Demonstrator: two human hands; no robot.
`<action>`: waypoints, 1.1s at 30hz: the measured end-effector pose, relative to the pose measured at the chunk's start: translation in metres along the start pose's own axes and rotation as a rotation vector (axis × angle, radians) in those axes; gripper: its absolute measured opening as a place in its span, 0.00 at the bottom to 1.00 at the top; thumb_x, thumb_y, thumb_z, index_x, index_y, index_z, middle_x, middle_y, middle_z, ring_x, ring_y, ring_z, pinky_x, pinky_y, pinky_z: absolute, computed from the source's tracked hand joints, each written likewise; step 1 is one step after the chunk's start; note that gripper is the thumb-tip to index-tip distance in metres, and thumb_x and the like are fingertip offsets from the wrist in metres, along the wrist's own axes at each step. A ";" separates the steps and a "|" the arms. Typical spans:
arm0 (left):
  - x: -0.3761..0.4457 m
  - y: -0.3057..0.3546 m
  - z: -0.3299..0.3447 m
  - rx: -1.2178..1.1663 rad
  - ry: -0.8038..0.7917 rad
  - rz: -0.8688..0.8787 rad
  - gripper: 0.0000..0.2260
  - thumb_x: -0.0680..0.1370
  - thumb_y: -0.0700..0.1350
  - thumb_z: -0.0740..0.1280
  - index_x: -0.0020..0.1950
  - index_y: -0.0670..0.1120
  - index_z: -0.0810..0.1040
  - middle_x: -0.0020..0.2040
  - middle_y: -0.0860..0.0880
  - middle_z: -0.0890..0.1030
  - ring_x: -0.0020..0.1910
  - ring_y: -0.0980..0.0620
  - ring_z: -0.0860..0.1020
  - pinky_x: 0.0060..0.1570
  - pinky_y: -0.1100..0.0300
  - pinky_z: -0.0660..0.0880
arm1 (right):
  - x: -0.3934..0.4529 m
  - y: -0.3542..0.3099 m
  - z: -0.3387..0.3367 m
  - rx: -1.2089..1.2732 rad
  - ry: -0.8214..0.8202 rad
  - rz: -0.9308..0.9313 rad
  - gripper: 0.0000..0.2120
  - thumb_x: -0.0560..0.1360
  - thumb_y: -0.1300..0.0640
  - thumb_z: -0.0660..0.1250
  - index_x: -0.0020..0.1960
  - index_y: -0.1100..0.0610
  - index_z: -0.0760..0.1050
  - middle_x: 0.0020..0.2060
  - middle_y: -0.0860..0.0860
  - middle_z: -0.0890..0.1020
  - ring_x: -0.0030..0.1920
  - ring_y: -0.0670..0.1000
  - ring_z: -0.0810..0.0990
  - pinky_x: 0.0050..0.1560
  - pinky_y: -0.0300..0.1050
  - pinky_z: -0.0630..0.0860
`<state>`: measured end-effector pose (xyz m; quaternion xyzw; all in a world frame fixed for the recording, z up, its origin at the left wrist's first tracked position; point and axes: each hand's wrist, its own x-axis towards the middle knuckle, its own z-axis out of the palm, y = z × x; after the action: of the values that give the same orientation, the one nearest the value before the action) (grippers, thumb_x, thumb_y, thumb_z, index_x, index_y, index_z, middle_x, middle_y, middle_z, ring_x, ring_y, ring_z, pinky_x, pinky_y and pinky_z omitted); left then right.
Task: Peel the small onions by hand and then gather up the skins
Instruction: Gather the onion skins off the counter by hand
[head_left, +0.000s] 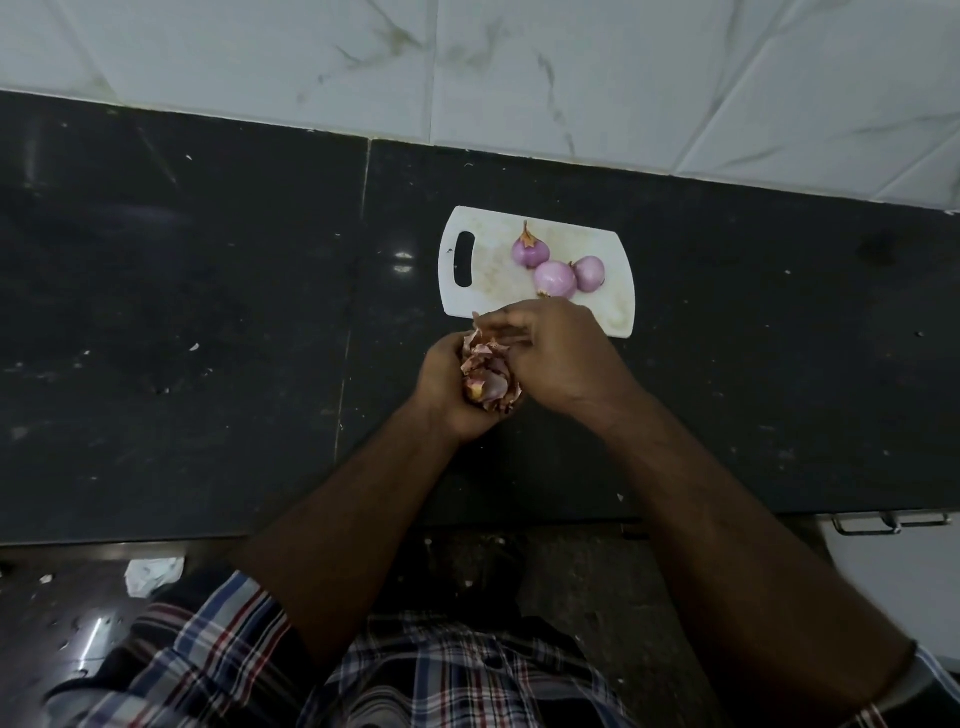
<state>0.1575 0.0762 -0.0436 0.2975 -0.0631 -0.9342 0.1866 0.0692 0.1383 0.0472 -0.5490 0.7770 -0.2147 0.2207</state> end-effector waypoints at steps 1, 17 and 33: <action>0.001 0.000 -0.001 -0.009 -0.004 -0.006 0.12 0.73 0.45 0.60 0.49 0.43 0.80 0.48 0.45 0.83 0.49 0.47 0.81 0.51 0.53 0.79 | 0.000 0.001 0.000 0.012 0.033 -0.007 0.16 0.75 0.64 0.68 0.60 0.52 0.83 0.54 0.47 0.85 0.55 0.44 0.82 0.60 0.38 0.76; -0.002 0.026 -0.017 -0.056 0.170 0.057 0.15 0.80 0.48 0.57 0.44 0.42 0.79 0.41 0.43 0.81 0.45 0.47 0.78 0.48 0.52 0.78 | -0.036 0.118 0.087 -0.217 0.110 0.323 0.28 0.83 0.51 0.57 0.78 0.63 0.58 0.78 0.60 0.59 0.79 0.59 0.55 0.79 0.54 0.49; -0.013 0.036 -0.029 -0.072 0.196 0.095 0.16 0.80 0.48 0.58 0.41 0.43 0.80 0.41 0.44 0.81 0.45 0.47 0.78 0.50 0.53 0.77 | -0.002 0.092 0.115 -0.262 0.028 -0.033 0.29 0.81 0.48 0.53 0.77 0.64 0.62 0.77 0.61 0.62 0.79 0.59 0.56 0.79 0.54 0.49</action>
<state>0.1949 0.0481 -0.0517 0.3774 -0.0252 -0.8923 0.2466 0.0664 0.1582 -0.0986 -0.5829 0.7922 -0.1226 0.1329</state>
